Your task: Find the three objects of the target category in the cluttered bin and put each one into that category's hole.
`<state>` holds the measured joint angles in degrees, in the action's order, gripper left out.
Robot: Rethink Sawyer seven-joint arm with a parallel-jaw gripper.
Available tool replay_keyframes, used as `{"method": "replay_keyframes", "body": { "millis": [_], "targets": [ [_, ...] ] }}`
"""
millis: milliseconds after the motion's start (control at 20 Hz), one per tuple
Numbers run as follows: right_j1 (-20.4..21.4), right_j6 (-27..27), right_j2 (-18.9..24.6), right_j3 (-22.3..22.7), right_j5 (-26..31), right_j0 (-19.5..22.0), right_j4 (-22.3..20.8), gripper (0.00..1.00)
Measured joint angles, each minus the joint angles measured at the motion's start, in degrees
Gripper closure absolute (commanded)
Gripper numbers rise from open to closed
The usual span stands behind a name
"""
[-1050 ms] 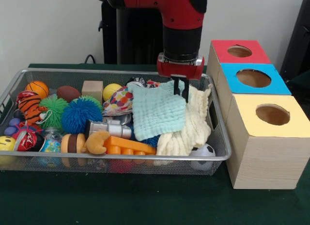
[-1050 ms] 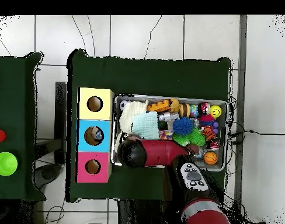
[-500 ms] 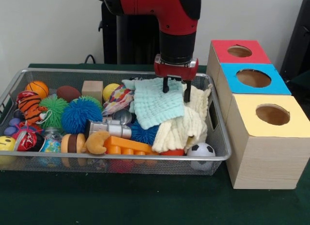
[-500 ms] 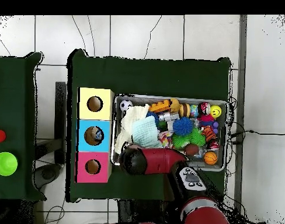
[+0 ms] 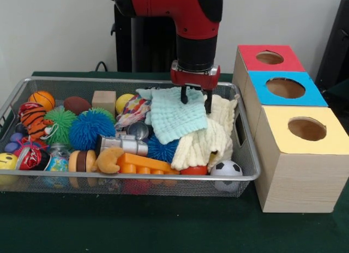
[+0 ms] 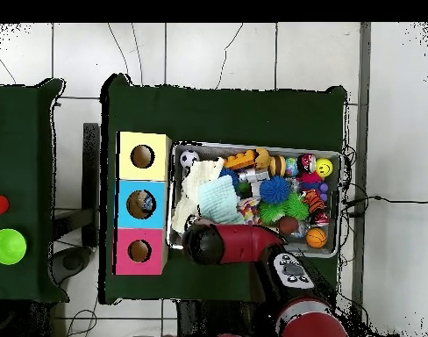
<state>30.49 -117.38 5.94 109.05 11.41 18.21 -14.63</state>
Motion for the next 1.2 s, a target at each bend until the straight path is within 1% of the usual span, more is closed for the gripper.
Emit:
{"method": "replay_keyframes", "body": {
  "millis": [150,300,400,500,550,650,750,900,1000,1200],
  "targets": [
    [1.0,0.0,0.1,0.8,0.0,0.8,0.0,0.0],
    [5.5,0.0,0.2,3.6,2.0,2.5,0.0,0.0],
    [9.2,0.0,0.2,4.9,5.1,3.6,0.2,0.0],
    [10.9,0.0,0.2,5.3,6.8,4.1,0.3,0.0],
    [13.3,0.0,0.2,5.7,9.8,4.7,0.6,0.0],
    [15.5,0.0,0.2,5.9,13.0,5.2,0.9,0.0],
    [19.1,0.0,0.2,5.9,18.8,6.2,1.7,0.0],
    [21.8,0.0,0.2,5.7,23.9,7.2,2.1,0.0],
    [22.7,0.0,0.3,5.2,26.3,8.0,2.1,0.0],
    [21.5,0.0,0.3,4.1,25.7,9.4,1.6,0.0]
  ]
}}
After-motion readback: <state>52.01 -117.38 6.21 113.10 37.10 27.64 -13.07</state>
